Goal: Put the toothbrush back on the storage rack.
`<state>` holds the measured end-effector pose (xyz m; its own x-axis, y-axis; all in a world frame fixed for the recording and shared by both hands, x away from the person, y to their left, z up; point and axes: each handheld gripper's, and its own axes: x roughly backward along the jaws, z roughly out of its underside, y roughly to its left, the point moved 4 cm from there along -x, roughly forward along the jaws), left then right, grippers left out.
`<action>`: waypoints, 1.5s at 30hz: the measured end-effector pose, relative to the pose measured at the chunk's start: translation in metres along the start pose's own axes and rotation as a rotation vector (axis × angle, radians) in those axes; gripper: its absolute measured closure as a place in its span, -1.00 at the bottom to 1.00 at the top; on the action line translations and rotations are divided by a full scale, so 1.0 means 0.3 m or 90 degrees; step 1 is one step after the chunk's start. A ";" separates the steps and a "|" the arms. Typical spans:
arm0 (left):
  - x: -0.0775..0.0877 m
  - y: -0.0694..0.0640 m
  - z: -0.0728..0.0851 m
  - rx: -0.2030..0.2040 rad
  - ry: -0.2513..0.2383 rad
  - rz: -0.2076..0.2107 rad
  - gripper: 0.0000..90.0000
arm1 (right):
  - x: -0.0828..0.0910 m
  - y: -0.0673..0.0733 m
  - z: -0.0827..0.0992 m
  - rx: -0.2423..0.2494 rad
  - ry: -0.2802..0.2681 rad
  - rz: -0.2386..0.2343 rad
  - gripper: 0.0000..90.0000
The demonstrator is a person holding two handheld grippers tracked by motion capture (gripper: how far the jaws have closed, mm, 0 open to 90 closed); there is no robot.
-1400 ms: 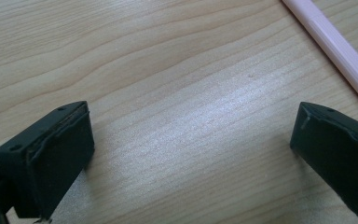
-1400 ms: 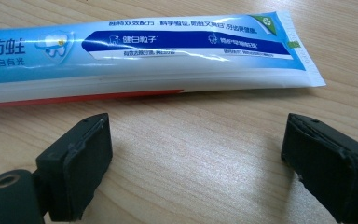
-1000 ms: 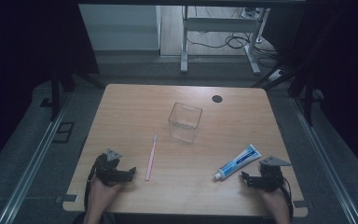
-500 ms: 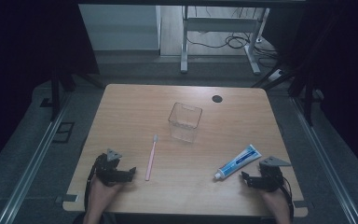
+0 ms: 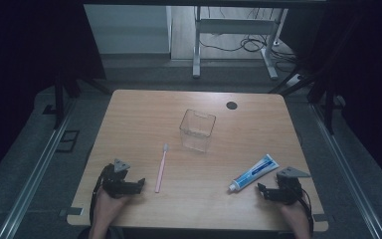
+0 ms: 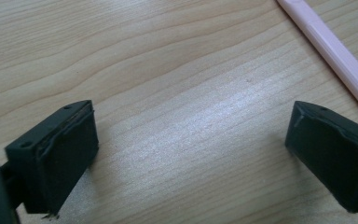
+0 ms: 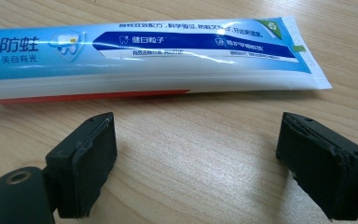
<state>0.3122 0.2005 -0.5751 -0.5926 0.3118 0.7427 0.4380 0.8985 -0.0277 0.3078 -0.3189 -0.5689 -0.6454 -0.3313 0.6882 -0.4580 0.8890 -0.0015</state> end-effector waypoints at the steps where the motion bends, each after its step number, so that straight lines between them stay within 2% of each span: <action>1: 0.002 -0.001 -0.002 -0.004 0.001 0.002 -0.89 | 0.000 0.000 0.000 0.000 0.000 0.000 -0.73; 5: 0.009 -0.007 -0.006 -0.012 0.001 0.005 -0.72 | 0.000 0.000 0.000 0.001 0.000 0.000 -0.73; 9: 0.017 -0.015 -0.014 -0.021 0.001 -0.002 -0.65 | -0.001 0.000 -0.001 0.001 0.000 -0.001 -0.73; 17: 0.048 -0.033 -0.037 -0.015 -0.024 0.031 -0.23 | -0.002 0.000 -0.001 0.002 0.001 -0.002 -0.74; 20: 0.051 -0.043 -0.045 -0.020 -0.029 0.040 -0.09 | -0.002 0.000 -0.002 0.002 0.001 -0.002 -0.74; 27: 0.050 -0.076 -0.063 -0.021 -0.026 0.060 0.28 | -0.003 0.000 -0.003 0.003 0.001 -0.003 -0.74; 33: 0.050 -0.106 -0.082 -0.042 -0.026 0.081 0.56 | -0.005 0.000 -0.004 0.005 0.000 -0.004 -0.74; 34: 0.050 -0.114 -0.086 -0.045 -0.026 0.087 0.56 | -0.005 0.000 -0.004 0.005 0.001 -0.004 -0.74; 35: 0.051 -0.124 -0.092 -0.051 -0.027 0.092 0.66 | -0.005 0.000 -0.004 0.004 0.001 -0.005 -0.74; 39: 0.046 -0.164 -0.108 -0.065 -0.026 0.112 0.83 | -0.005 0.000 -0.005 0.004 0.000 -0.005 -0.75; 45: 0.025 -0.212 -0.113 -0.091 -0.009 0.134 0.97 | -0.006 0.000 -0.005 0.005 0.001 -0.005 -0.75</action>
<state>0.3027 0.1351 -0.5450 -0.4876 0.4924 0.7210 0.6434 0.7608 -0.0844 0.3098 -0.3178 -0.5691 -0.6408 -0.3385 0.6890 -0.4679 0.8838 -0.0010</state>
